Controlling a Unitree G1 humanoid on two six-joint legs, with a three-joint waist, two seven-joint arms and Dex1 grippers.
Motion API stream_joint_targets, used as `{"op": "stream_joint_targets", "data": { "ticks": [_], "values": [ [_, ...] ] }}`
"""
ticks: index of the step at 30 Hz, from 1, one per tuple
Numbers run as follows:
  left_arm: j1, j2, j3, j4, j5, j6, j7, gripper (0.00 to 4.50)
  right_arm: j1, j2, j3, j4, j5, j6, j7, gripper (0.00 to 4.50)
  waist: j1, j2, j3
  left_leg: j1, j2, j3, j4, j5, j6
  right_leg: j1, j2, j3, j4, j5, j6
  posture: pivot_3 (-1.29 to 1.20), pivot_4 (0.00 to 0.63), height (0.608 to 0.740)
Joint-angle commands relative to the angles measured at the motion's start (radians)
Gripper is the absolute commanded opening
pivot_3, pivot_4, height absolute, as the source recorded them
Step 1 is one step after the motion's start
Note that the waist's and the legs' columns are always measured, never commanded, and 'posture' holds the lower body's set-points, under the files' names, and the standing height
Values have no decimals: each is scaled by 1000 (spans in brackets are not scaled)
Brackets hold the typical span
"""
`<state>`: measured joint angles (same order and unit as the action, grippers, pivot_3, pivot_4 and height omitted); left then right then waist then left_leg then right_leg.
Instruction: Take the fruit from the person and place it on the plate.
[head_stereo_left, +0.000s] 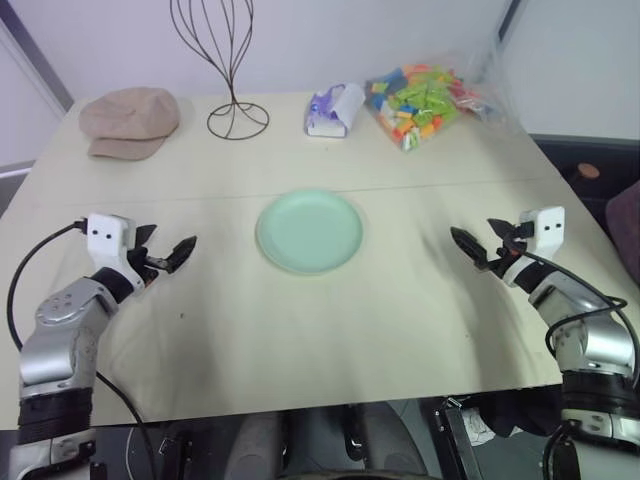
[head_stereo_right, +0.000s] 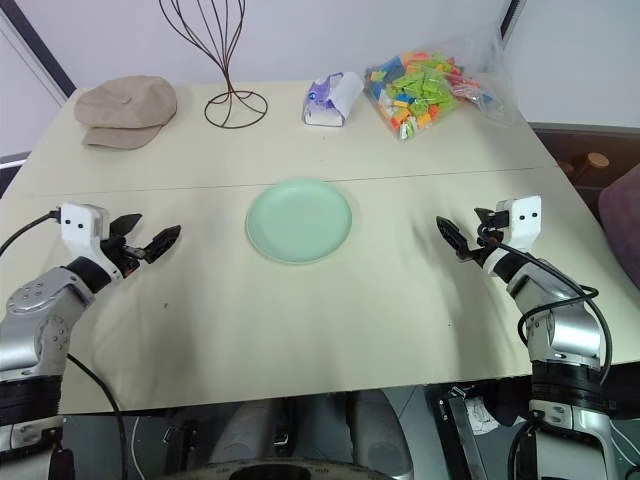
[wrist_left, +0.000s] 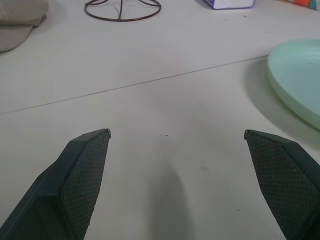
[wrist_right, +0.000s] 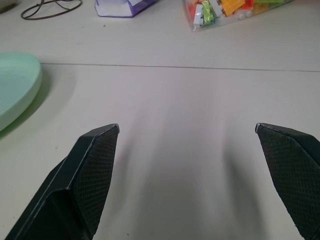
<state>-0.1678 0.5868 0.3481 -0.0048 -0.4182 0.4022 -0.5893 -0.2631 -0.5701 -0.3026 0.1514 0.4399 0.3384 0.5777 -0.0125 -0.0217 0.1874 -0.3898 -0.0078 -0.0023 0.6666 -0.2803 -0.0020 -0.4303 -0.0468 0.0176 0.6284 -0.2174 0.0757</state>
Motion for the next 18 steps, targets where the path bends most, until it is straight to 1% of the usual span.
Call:
{"op": "stream_joint_targets", "data": {
  "ticks": [1,3,18],
  "values": [
    [-4,16,23,-19,-13,-17,-13,4488,-15,-5,-26,-16,3,-18,1,4500,0,0,0,0,0,0,0,0,0,0,0,0,0,0,0,0,150,740],
    [-8,4,30,-25,-25,-15,-4,4488,-14,-5,-27,-16,3,-18,2,4500,0,0,0,0,0,0,0,0,0,0,0,0,0,0,0,0,150,740],
    [-8,10,27,-13,-6,-46,10,4488,-15,-7,-29,-5,1,-26,7,4500,0,0,0,0,0,0,0,0,0,0,0,0,0,0,0,0,150,740]
  ]
}}
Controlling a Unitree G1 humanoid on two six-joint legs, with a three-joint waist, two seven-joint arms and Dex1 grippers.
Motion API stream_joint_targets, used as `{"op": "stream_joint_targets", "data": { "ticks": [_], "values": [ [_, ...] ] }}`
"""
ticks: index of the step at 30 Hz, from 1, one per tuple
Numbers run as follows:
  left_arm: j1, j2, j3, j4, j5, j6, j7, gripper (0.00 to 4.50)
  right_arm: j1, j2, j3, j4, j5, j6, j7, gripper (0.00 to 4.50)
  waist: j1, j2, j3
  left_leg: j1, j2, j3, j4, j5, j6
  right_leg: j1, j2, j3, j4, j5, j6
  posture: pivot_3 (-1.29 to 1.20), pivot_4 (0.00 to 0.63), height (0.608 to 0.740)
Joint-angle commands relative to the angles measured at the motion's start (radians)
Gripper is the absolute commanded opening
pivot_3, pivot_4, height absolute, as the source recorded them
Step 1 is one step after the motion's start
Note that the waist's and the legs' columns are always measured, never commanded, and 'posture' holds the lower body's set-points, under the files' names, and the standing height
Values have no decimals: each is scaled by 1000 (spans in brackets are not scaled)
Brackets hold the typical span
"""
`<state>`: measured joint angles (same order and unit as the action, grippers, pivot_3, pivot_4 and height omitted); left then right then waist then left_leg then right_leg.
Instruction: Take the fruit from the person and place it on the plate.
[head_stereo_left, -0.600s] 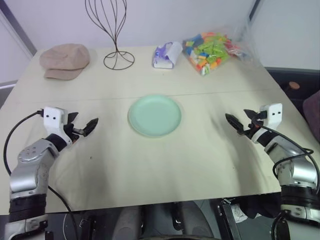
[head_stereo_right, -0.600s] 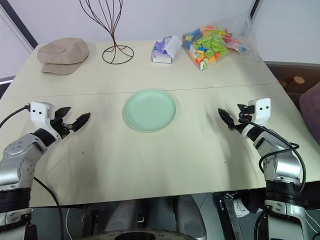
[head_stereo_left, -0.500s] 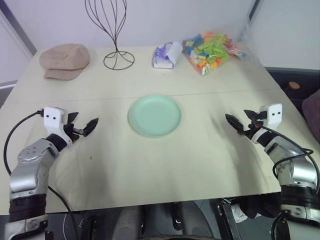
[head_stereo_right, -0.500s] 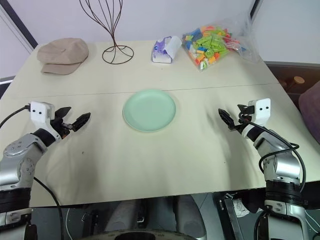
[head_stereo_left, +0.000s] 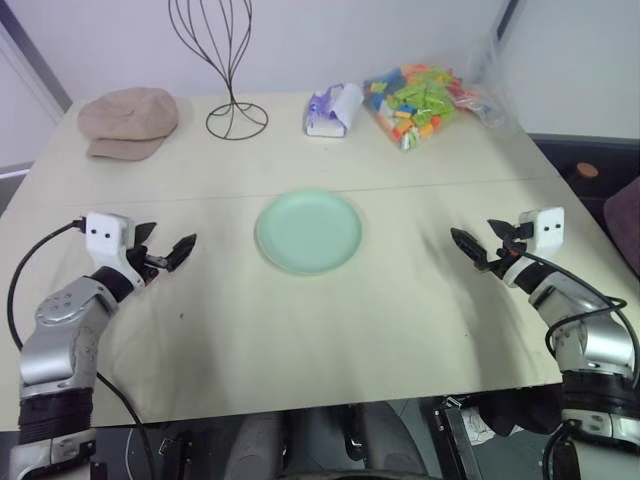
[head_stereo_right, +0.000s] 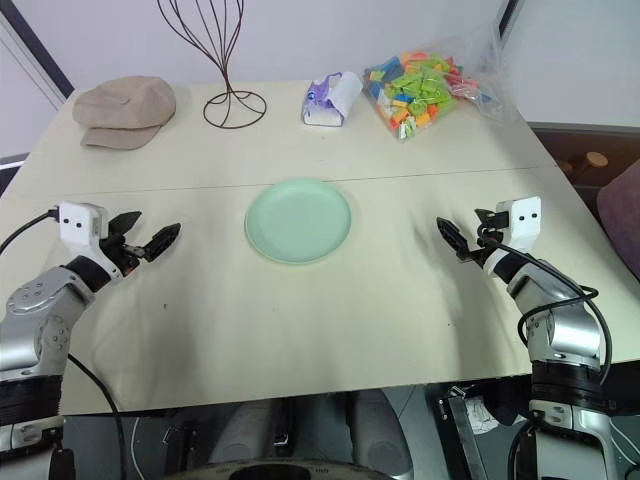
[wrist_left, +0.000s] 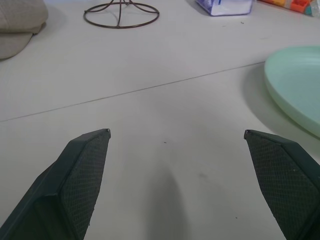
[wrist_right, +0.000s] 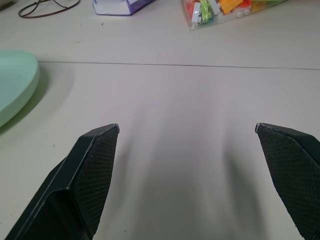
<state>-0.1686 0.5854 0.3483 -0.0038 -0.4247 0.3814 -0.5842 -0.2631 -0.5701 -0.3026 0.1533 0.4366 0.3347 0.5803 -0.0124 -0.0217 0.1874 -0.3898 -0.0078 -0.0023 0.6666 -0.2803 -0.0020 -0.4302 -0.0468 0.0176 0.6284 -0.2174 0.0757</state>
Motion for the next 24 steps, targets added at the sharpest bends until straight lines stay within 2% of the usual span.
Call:
{"op": "stream_joint_targets", "data": {
  "ticks": [1,24],
  "values": [
    [-8,11,26,-14,1,-26,5,4488,-16,-7,-29,-7,4,-23,4,4500,0,0,0,0,0,0,0,0,0,0,0,0,0,0,0,0,150,740],
    [-16,15,19,-1,8,-38,9,4488,-9,-9,-31,-7,2,-25,-1,4500,0,0,0,0,0,0,0,0,0,0,0,0,0,0,0,0,150,740]
  ]
}}
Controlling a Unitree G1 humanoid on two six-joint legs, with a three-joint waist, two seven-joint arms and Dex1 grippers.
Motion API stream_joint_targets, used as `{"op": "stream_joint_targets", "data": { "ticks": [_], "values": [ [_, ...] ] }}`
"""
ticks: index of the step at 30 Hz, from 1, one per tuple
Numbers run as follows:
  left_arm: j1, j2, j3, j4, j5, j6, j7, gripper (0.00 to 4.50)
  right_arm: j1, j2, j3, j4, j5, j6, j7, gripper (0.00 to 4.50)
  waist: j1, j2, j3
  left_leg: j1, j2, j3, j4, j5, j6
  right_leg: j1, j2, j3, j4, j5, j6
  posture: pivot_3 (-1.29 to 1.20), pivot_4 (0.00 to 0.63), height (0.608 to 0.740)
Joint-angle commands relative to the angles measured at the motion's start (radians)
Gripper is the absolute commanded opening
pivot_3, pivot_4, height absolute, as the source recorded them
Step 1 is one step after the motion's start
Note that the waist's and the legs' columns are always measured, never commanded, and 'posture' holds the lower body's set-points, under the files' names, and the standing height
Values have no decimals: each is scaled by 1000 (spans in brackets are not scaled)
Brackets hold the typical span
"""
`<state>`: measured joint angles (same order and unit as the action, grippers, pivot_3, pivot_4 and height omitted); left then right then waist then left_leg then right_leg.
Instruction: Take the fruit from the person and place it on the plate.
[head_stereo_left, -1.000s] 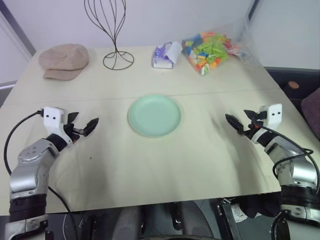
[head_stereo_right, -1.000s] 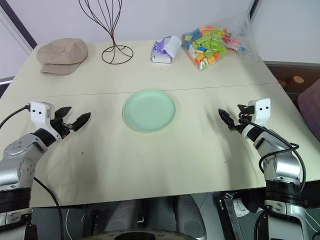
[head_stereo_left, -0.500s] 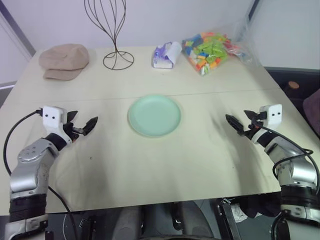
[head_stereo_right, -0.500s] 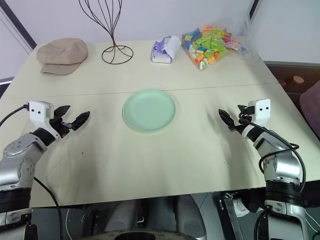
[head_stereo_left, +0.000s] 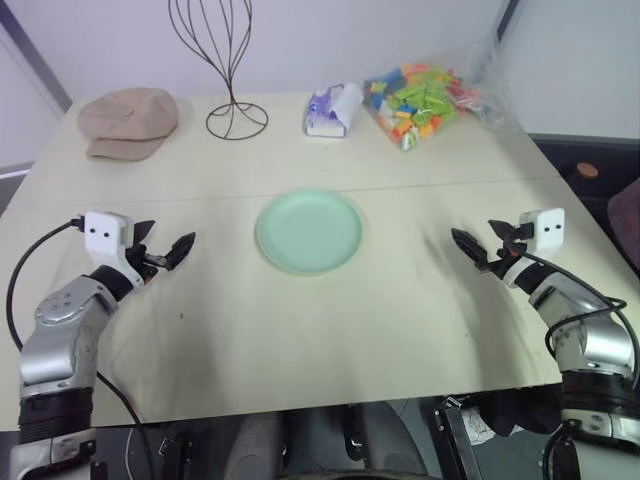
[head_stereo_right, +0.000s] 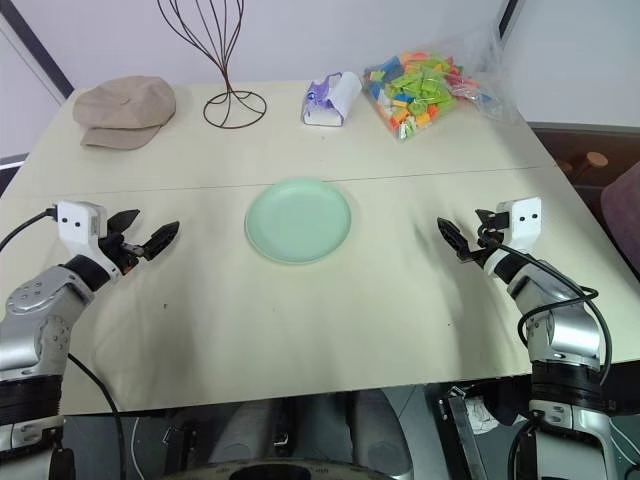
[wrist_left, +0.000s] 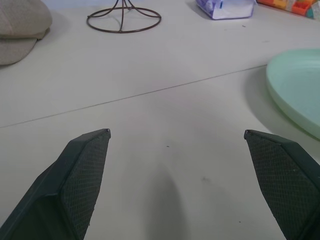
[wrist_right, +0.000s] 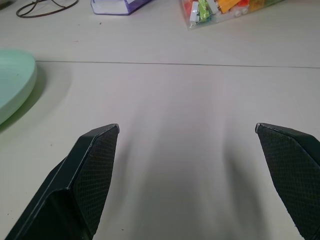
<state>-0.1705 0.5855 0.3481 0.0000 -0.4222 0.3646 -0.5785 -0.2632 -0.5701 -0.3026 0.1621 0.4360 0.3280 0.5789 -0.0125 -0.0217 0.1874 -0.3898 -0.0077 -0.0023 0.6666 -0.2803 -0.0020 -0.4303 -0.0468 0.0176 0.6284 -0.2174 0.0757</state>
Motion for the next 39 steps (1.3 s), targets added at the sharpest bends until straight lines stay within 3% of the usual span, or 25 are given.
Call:
{"op": "stream_joint_targets", "data": {
  "ticks": [1,31,34,39],
  "values": [
    [-14,14,19,-5,6,-22,4,4488,-8,-9,-31,-20,3,-17,-1,4500,0,0,0,0,0,0,0,0,0,0,0,0,0,0,0,0,150,740],
    [-18,15,8,20,11,-40,-10,4488,-11,-16,-40,-50,12,0,-6,4500,0,0,0,0,0,0,0,0,0,0,0,0,0,0,0,0,150,740],
    [-14,53,17,-77,-87,44,-97,4488,-8,-15,-40,-48,9,-1,-5,4500,0,0,0,0,0,0,0,0,0,0,0,0,0,0,0,0,150,740],
    [-98,158,97,-228,-375,291,-185,4488,-2,-21,-45,-49,7,4,0,4500,1,0,0,-1,0,0,0,0,0,0,0,0,0,0,0,0,150,740]
  ]
}}
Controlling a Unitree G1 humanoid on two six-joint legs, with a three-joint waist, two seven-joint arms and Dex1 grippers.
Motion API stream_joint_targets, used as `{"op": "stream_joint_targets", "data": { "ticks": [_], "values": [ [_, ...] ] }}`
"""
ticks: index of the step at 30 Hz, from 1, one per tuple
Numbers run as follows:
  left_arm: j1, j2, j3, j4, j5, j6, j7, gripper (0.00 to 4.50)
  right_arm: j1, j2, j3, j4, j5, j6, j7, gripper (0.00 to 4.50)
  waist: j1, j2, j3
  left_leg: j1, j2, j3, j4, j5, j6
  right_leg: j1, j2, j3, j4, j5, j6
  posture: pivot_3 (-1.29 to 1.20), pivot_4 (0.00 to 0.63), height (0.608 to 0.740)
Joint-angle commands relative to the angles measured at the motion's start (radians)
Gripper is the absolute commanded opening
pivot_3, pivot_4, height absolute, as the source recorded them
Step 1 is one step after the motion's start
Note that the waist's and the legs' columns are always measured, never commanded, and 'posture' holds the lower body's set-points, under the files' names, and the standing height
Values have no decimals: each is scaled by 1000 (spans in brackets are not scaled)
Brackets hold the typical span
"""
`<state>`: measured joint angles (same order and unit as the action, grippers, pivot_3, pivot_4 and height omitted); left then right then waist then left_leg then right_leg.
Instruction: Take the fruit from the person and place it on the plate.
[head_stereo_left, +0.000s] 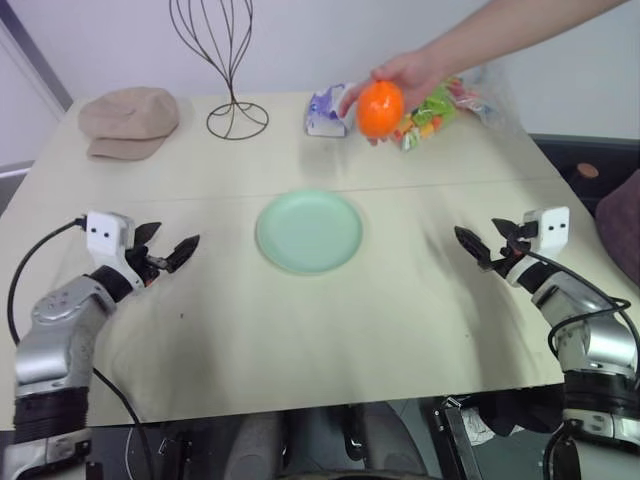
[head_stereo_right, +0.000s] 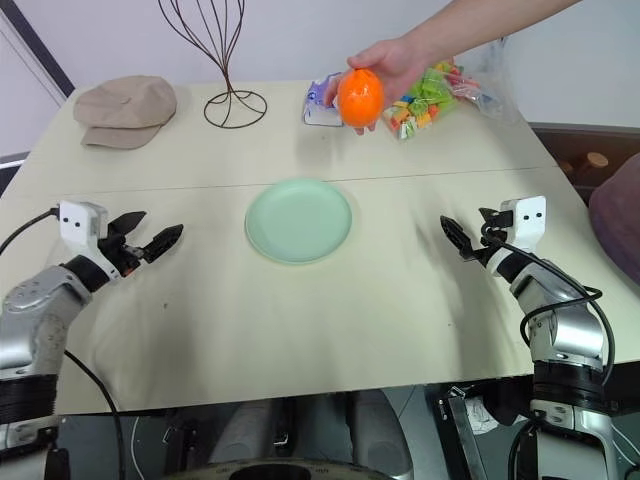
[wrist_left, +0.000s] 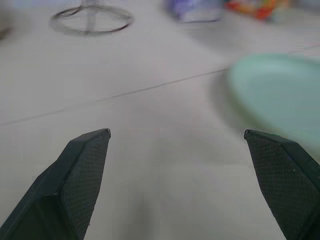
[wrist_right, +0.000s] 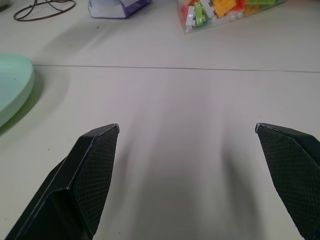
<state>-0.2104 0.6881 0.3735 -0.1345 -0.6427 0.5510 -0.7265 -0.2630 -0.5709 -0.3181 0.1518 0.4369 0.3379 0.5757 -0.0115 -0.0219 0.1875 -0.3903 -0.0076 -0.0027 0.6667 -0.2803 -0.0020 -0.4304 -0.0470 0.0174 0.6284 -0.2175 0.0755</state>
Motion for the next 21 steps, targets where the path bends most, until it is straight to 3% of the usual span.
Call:
{"op": "stream_joint_targets", "data": {
  "ticks": [1,4,7,12,16,21],
  "values": [
    [-74,77,81,-106,-192,138,-50,4488,-2,-22,-30,-37,6,-5,4,4500,-1,0,0,0,0,0,0,0,0,0,0,0,0,0,0,0,150,740],
    [-100,126,94,-120,-262,206,-76,4488,-8,-31,-36,-49,14,12,4,4500,-4,2,0,0,0,1,0,0,0,0,1,0,0,0,0,0,150,740],
    [-134,150,106,-129,-328,256,-81,4488,-68,-83,-89,-148,126,150,9,4500,-6,5,2,1,0,1,0,0,0,0,3,0,0,0,0,0,150,740],
    [-193,144,76,-122,-333,261,-64,4488,-333,-133,-136,-272,408,454,-63,4500,-10,7,4,1,1,2,0,0,0,-1,5,1,1,0,0,0,150,740],
    [-214,112,39,-107,-307,243,-54,4488,-515,-98,-94,-184,423,497,-87,4500,-4,5,3,2,3,0,-1,0,0,0,8,0,0,-1,-1,0,150,740],
    [-209,90,30,-109,-294,229,-48,4488,-582,-42,13,-87,346,436,-28,4500,-3,4,3,-1,1,1,-1,0,0,-1,4,0,-1,-1,-1,0,150,740]
  ]
}}
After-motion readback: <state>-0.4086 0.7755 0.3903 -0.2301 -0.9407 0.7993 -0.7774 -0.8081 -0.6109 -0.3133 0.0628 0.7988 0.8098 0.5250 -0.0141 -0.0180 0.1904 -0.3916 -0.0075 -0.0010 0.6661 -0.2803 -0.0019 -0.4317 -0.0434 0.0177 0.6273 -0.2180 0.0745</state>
